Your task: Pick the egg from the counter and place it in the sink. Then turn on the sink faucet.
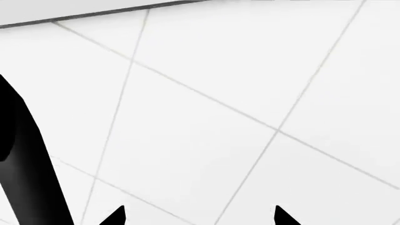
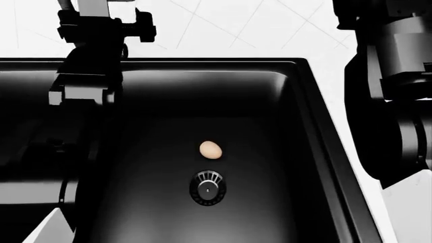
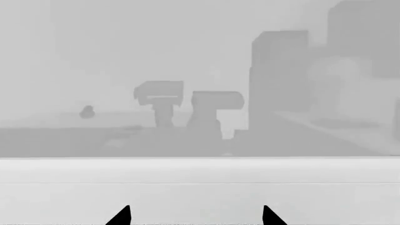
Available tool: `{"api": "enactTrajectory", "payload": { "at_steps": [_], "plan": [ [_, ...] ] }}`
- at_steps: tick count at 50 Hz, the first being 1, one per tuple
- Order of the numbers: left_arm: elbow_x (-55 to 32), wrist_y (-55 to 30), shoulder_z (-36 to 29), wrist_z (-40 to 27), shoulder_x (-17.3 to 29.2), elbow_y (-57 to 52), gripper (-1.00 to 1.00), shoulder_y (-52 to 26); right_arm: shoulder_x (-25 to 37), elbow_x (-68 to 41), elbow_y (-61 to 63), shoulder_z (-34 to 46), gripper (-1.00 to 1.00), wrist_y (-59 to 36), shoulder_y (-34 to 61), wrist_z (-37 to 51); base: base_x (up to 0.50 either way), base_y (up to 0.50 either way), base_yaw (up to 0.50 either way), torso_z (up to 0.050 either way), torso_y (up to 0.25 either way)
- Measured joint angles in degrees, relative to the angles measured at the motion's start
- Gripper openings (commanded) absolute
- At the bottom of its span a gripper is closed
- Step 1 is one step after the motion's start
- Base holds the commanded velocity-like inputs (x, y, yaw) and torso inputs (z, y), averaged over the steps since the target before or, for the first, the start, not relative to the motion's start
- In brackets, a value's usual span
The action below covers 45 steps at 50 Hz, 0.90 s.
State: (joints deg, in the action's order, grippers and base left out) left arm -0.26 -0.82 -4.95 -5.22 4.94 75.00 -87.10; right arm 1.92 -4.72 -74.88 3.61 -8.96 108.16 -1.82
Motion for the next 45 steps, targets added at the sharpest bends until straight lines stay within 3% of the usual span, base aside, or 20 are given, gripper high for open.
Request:
{"api": "enactTrajectory", "payload": {
  "at_steps": [45],
  "plan": [
    [0.0,1.0,2.1,0.3,-0.1,0.0,1.00,5.1,0.1,1.3,0.0,-1.5,1.00,0.3,-1.1,-0.4,0.00,0.00,0.00,0.000,0.000]
  ]
}}
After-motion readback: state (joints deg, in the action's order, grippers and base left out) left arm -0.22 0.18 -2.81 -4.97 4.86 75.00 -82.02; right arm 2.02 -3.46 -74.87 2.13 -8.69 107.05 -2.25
